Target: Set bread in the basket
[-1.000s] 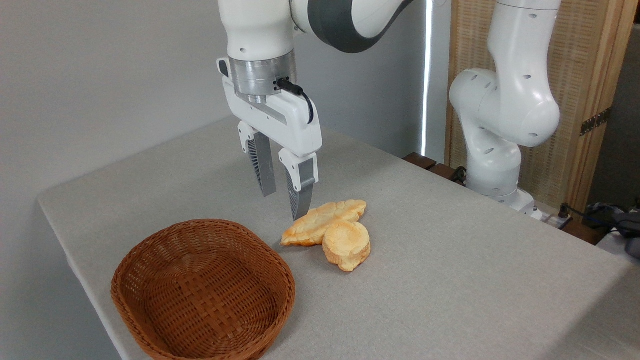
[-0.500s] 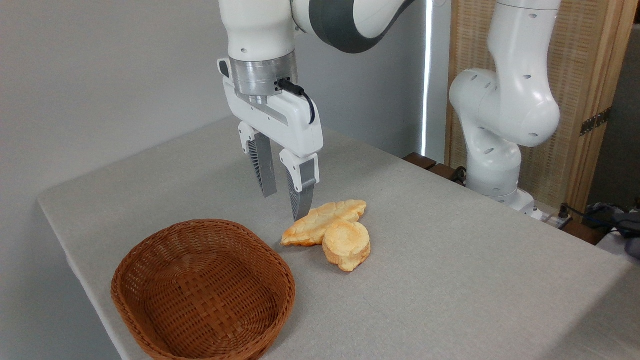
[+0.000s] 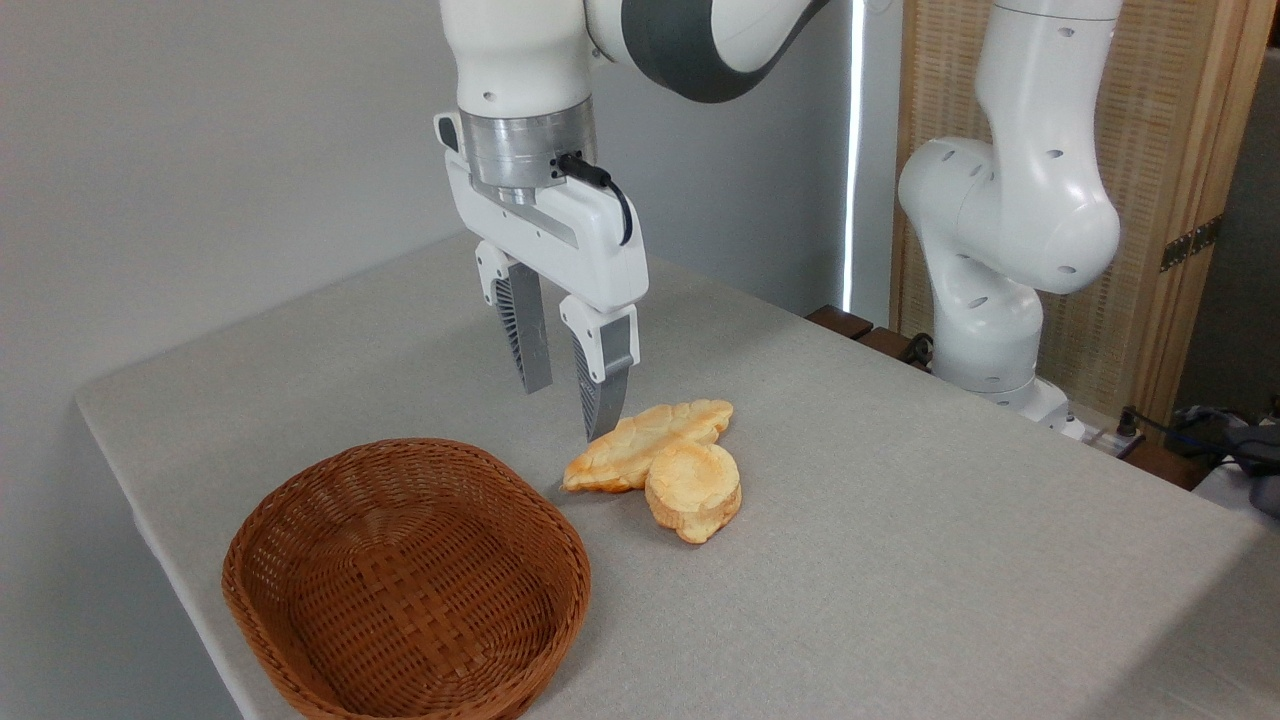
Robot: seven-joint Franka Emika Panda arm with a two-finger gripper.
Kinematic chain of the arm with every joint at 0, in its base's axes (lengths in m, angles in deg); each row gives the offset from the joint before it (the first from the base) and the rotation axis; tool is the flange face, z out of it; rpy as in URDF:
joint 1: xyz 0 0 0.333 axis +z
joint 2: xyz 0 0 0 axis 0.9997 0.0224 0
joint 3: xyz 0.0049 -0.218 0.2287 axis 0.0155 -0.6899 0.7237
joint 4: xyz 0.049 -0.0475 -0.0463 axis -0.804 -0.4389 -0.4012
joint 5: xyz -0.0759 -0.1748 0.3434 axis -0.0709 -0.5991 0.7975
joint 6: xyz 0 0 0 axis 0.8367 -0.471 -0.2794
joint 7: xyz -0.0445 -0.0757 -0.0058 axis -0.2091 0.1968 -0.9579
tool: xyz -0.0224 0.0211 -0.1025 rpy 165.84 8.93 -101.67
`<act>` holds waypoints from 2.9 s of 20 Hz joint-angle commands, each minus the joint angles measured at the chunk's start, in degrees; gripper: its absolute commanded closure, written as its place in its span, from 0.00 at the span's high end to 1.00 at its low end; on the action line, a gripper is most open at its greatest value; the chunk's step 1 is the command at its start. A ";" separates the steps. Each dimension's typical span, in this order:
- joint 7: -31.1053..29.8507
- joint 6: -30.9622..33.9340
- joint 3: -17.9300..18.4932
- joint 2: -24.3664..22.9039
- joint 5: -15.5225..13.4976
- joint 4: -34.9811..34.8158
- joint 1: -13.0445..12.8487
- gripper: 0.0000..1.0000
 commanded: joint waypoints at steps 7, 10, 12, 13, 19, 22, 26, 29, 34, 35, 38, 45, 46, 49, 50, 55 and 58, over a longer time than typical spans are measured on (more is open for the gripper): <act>0.34 2.54 0.37 -0.67 0.17 0.58 0.11 1.00; 0.60 4.73 0.28 -0.67 0.26 0.15 0.11 1.00; 0.69 5.00 0.28 -0.67 0.26 -0.47 0.11 1.00; 0.78 4.91 0.28 -0.67 0.35 -0.91 0.11 1.00; 3.67 4.12 1.78 -2.86 0.88 -5.57 0.11 1.00; 4.91 4.03 3.80 -2.86 0.88 -6.71 0.11 1.00; 7.02 2.10 5.73 -2.51 0.88 -9.52 0.11 1.00; 7.11 0.61 6.26 -1.55 0.79 -10.14 0.11 1.00; 7.02 -0.62 6.26 -0.14 0.35 -10.84 0.11 1.00; 7.02 -0.80 6.26 -0.14 0.35 -11.19 0.11 1.00; 7.02 -0.89 6.26 -0.14 0.35 -12.42 0.11 1.00; 7.02 -1.77 6.26 -0.05 0.35 -14.18 0.02 1.00; 7.02 -1.85 6.26 -0.14 0.44 -14.44 -0.07 1.00; 7.02 -2.82 6.26 -0.14 0.44 -14.45 0.02 0.88; 7.11 -3.00 6.35 -0.14 0.26 -14.45 0.02 0.74; 7.11 -3.00 6.52 -0.14 0.26 -14.45 0.02 0.55; 7.11 -3.00 6.52 -0.14 0.26 -14.45 0.02 0.55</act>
